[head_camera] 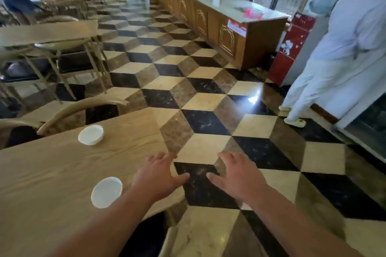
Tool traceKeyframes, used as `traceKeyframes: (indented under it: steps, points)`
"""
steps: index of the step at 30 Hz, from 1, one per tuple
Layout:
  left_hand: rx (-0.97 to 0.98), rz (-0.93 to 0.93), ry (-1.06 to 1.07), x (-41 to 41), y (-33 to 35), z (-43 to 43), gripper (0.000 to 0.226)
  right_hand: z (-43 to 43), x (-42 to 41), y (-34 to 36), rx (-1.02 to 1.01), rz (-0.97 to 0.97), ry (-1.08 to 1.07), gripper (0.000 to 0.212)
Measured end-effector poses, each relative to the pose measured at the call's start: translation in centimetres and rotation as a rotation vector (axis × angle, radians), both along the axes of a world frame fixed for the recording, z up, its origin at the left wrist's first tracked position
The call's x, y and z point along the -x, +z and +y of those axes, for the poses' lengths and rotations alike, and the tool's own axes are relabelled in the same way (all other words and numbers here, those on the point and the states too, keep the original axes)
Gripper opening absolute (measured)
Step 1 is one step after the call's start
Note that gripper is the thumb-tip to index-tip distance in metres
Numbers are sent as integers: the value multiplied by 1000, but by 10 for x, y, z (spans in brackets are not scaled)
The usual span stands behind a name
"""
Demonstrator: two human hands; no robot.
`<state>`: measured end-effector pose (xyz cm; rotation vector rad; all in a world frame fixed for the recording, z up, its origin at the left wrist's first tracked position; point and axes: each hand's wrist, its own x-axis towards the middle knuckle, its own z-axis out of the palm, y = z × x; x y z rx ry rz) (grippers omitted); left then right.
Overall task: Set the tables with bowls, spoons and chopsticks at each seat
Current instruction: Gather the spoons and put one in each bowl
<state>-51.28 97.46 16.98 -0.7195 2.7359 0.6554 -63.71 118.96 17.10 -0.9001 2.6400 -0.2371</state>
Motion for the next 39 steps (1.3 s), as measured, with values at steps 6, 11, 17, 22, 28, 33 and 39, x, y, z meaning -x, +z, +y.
traceKeyframes:
  steps: [6, 11, 17, 22, 28, 33, 39]
  points:
    - [76, 4, 19, 100, 9, 46, 86, 44, 88, 21, -25, -1, -46, 81]
    - [76, -48, 30, 163, -19, 34, 84, 17, 150, 3, -70, -5, 3, 82]
    - [-28, -57, 138, 264, -61, -24, 85, -47, 261, -19, -180, -8, 84, 81]
    - [-83, -79, 176, 360, -50, -104, 86, -116, 366, -11, -231, -1, 80, 79]
    - [-49, -37, 214, 440, -20, -203, 71, -216, 464, 20, -160, 45, 128, 79]
    - [-36, -58, 315, 481, 1, -276, 74, -307, 531, 24, -93, 44, 240, 74]
    - [-7, -62, 575, 530, 5, -381, 78, -444, 616, 6, -25, -8, 412, 75]
